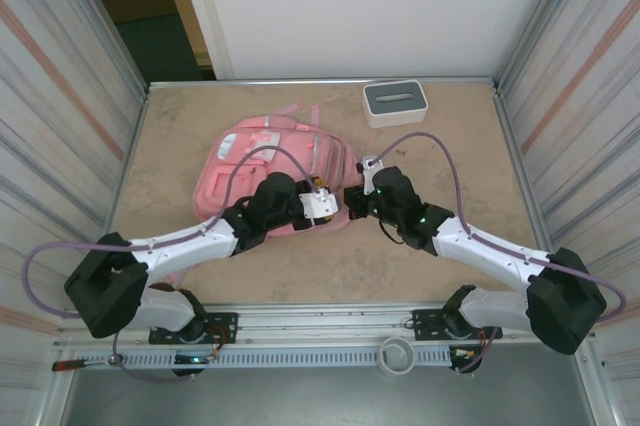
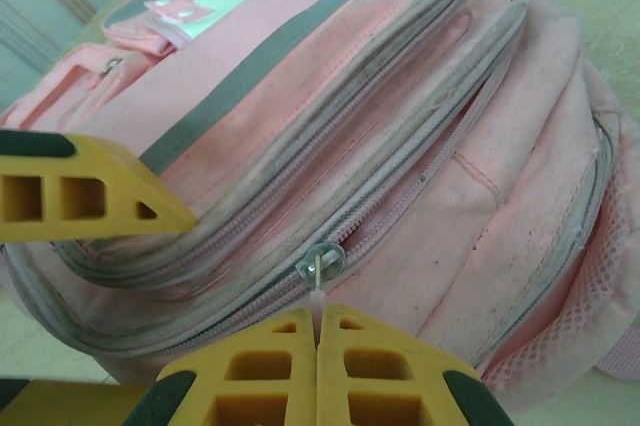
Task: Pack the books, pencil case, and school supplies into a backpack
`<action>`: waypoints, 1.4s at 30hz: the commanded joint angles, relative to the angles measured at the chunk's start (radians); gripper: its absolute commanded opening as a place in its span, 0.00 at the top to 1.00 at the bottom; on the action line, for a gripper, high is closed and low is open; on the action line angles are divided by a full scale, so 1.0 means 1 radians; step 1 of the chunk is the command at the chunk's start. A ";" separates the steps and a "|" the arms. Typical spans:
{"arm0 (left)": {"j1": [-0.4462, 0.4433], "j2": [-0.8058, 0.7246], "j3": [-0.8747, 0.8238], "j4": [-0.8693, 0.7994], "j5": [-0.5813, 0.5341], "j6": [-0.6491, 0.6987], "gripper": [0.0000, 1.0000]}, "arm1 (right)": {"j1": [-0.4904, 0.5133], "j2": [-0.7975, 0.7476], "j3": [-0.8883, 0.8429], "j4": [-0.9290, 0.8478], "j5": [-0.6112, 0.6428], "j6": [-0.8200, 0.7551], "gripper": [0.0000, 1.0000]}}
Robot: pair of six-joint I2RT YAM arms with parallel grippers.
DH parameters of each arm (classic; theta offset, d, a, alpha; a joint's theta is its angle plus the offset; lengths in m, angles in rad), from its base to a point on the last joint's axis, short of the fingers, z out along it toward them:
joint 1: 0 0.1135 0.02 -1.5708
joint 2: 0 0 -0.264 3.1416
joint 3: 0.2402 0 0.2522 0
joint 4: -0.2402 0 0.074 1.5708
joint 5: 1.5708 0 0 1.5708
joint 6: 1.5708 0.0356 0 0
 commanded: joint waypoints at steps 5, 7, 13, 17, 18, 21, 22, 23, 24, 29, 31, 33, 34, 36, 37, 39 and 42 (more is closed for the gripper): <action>0.005 -0.004 0.002 0.044 -0.084 0.031 0.78 | -0.009 -0.012 -0.033 0.068 0.054 -0.008 1.00; 0.021 -0.040 -0.027 0.058 -0.052 0.022 0.84 | -0.026 0.008 -0.041 0.072 0.056 -0.011 1.00; 0.126 -0.210 -0.164 0.155 0.150 -0.053 0.94 | -0.075 0.061 0.005 0.008 0.084 0.007 1.00; 0.229 -0.326 -0.253 0.207 0.271 -0.104 0.96 | -0.109 0.118 0.058 -0.049 0.102 0.046 1.00; 0.259 -0.349 -0.272 0.212 0.285 -0.114 0.96 | -0.111 0.131 0.070 -0.052 0.103 0.051 1.00; 0.323 -0.392 -0.315 0.208 0.271 -0.135 0.93 | -0.112 0.162 0.091 -0.030 0.082 0.059 1.00; 0.335 -0.400 -0.322 0.207 0.258 -0.139 0.91 | -0.110 0.167 0.094 -0.013 0.067 0.061 1.00; 0.341 -0.407 -0.327 0.207 0.243 -0.146 0.88 | -0.106 0.174 0.097 0.004 0.050 0.063 1.00; 0.341 -0.412 -0.328 0.207 0.233 -0.151 0.84 | -0.100 0.179 0.100 0.017 0.038 0.063 1.00; 0.316 -0.408 -0.260 0.082 0.312 -0.147 0.47 | -0.066 0.170 0.101 0.046 0.026 0.053 1.00; 0.265 -0.387 -0.223 0.026 0.291 -0.112 0.40 | -0.057 0.156 0.093 0.055 0.025 0.052 1.00; 0.199 -0.354 -0.186 -0.018 0.243 -0.072 0.35 | -0.049 0.143 0.085 0.060 0.028 0.054 1.00; 0.173 -0.336 -0.171 -0.026 0.223 -0.058 0.34 | -0.045 0.138 0.082 0.061 0.031 0.053 1.00; 0.129 -0.287 -0.137 -0.042 0.188 -0.038 0.33 | -0.041 0.127 0.077 0.062 0.036 0.054 1.00; 0.111 -0.258 -0.116 -0.046 0.170 -0.034 0.33 | -0.040 0.122 0.075 0.062 0.039 0.053 1.00; 0.081 -0.196 -0.080 -0.052 0.130 -0.024 0.33 | -0.038 0.112 0.068 0.062 0.041 0.055 1.00; 0.044 -0.107 -0.031 -0.063 0.074 -0.004 0.34 | -0.039 0.097 0.059 0.061 0.048 0.055 1.00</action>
